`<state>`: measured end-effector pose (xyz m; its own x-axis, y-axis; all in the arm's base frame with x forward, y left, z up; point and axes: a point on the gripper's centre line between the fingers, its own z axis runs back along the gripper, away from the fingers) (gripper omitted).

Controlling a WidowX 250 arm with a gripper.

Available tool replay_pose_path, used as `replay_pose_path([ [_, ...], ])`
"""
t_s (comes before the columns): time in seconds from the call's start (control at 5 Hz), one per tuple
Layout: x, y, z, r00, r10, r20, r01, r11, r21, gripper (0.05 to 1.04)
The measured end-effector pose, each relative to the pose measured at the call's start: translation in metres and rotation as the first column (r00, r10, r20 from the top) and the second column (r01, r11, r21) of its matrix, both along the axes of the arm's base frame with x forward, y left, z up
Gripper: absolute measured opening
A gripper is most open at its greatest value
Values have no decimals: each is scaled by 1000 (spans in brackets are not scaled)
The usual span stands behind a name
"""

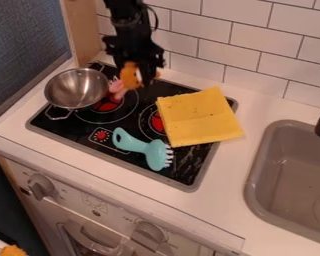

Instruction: Put a rabbit toy inside of a silver bowl

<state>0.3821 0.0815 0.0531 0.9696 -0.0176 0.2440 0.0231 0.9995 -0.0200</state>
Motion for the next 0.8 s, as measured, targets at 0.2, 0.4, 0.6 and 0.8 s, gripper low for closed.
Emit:
replay_pose_path([
  [0.2,-15,9,25,999,32,34,-32,999,-18,578],
  [0.4,-37,24,39,996,73,46,-73,997,-8,578],
  [0.6,-65,51,43,988,148,44,-148,989,-12,577],
  [0.8,-84,76,37,976,215,32,-215,977,-7,577],
])
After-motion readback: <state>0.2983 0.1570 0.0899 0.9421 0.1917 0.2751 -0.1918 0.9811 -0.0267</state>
